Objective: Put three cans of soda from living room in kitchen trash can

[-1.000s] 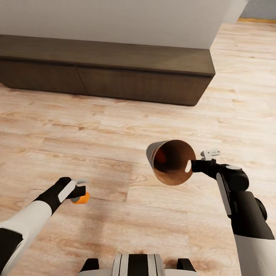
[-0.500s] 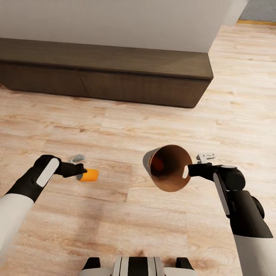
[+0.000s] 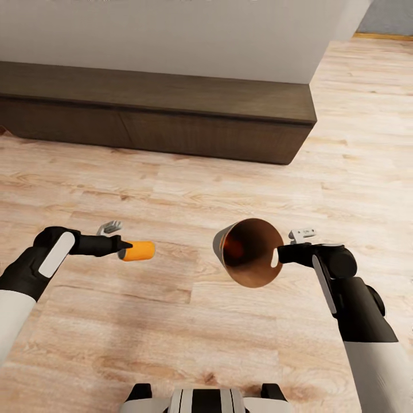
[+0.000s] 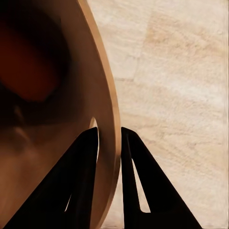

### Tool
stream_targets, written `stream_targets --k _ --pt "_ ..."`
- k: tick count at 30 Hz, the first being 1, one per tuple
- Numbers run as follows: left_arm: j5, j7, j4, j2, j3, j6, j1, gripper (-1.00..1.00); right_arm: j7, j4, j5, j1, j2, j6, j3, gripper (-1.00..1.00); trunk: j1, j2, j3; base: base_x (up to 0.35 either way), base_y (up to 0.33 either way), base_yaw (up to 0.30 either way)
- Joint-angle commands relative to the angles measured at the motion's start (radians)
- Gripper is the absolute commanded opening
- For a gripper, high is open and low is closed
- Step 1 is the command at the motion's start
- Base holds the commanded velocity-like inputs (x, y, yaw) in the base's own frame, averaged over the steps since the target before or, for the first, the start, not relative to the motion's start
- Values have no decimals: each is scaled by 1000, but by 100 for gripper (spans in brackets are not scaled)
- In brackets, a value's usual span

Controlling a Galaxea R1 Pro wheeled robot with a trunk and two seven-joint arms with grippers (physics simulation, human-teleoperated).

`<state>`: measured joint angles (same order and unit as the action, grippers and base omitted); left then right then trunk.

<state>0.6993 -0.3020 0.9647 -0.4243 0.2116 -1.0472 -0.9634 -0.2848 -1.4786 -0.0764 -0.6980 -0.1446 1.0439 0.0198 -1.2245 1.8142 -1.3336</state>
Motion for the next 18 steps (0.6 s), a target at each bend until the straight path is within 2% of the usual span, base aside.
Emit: stream_targets --k 1,4,7,11,15,17,18 --pt "-3 -13 4 0 1 0 0 -100 -7 21 35 -10 0 3 1 -100 4 -7 3 0 0 0" --pt "-3 -54 16 -1 1 0 0 -100 -7 49 34 -22 0 3 2 -100 16 -28 13 0 0 0" --pt "4 -99 25 -1 1 0 0 -100 -9 64 34 -28 -2 3 23 -100 27 -49 22 0 0 0" --pt "27 -113 28 -1 7 0 -1 -100 -53 69 34 -30 -19 3 34 -100 42 -77 38 0 0 0" --pt "33 -116 29 -1 10 0 -1 -100 -83 91 34 -34 -28 3 36 -100 58 -105 56 0 0 0" --pt "47 -117 29 -1 11 0 -1 -100 -88 109 34 -42 -29 3 39 -100 65 -119 66 0 0 0" --pt "71 -118 29 -1 12 0 -1 -100 -90 122 33 -46 -29 3 42 -100 69 -126 71 0 0 0"
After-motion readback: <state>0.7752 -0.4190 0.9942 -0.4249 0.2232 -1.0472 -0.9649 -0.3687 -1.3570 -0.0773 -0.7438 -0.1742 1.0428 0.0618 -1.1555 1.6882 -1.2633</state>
